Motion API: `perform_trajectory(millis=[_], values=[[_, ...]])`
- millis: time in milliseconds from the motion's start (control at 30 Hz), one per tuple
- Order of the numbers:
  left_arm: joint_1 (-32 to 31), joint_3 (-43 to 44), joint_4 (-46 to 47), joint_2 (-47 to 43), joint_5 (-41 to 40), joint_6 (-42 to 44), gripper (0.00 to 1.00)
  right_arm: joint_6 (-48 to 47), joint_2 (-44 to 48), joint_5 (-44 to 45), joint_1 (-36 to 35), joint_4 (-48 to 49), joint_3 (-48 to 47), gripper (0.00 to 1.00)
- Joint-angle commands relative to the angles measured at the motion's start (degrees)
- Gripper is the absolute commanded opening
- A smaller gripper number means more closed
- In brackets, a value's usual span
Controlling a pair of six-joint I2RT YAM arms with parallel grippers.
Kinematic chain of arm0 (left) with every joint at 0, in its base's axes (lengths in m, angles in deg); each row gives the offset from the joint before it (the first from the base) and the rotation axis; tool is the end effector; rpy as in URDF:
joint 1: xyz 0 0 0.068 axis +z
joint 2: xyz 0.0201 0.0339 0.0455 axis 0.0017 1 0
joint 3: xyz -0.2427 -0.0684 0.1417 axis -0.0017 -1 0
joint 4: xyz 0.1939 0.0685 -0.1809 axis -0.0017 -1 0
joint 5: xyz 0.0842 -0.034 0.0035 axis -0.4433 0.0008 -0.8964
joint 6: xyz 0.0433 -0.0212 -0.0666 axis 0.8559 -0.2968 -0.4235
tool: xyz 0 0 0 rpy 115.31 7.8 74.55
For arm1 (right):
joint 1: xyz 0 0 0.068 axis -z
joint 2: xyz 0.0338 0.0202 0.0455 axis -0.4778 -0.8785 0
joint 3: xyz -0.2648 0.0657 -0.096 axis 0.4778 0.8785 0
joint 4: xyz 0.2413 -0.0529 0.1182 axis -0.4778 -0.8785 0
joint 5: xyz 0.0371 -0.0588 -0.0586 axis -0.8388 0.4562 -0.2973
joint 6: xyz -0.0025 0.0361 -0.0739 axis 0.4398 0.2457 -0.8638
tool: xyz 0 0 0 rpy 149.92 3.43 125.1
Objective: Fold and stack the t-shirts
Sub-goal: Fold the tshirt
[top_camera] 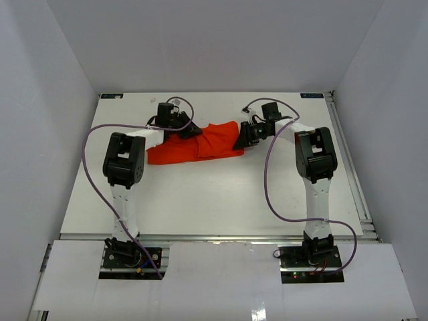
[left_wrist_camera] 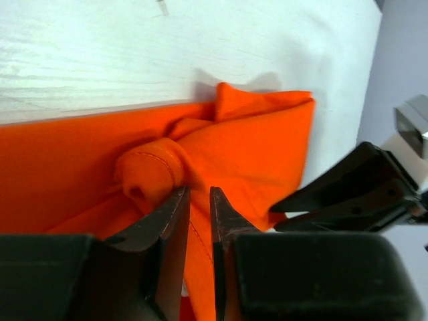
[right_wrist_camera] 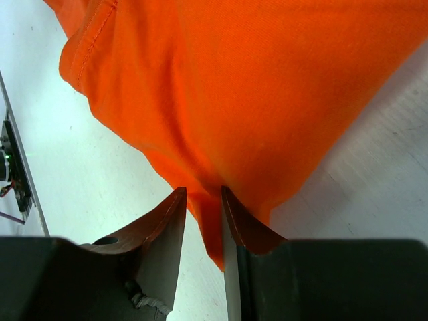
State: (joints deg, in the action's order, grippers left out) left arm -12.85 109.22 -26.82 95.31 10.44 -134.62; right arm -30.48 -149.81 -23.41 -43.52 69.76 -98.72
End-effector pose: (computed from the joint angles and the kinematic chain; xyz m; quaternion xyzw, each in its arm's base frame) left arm 0.5009 -0.1491 0.1260 -0.1433 0.8716 -0.3902 0.2600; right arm 0.4809 0.1843 0.1207 -0.2474 0.8404 0.4227 0.2321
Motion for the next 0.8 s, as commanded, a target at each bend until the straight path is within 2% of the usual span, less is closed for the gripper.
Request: perform_trajectory(millis=[0,200,333,500,633,767], values=[[0.56,1.58,-0.15,-9.65,2.96,2.30,0.30,-1.14,1.41,-2.44,0.31,-0.63,-2.36,0.34],[-0.14,-7.64,0.64,-17.05,9.03,2.56,0.30,-2.45,2.20,-5.78,0.31,-2.56,-5.08,0.32],[-1.20,-15.81,4.85,-20.48,12.98,0.99,0.30,-4.57,3.43,-7.63,0.48,-3.79,-8.25,0.32],[-4.10,-18.38,7.67,-19.17,14.75,-0.42,0.30,1.05,-0.33,-6.06,0.92,-0.37,-13.96,0.33],[-5.42,-18.55,7.94,-16.10,14.22,-0.51,0.29,9.83,-6.22,-5.52,0.83,2.28,-21.40,0.33],[-5.42,-17.86,7.33,-14.16,12.73,0.54,0.29,12.39,-10.36,-5.08,0.92,3.41,-24.60,0.34]])
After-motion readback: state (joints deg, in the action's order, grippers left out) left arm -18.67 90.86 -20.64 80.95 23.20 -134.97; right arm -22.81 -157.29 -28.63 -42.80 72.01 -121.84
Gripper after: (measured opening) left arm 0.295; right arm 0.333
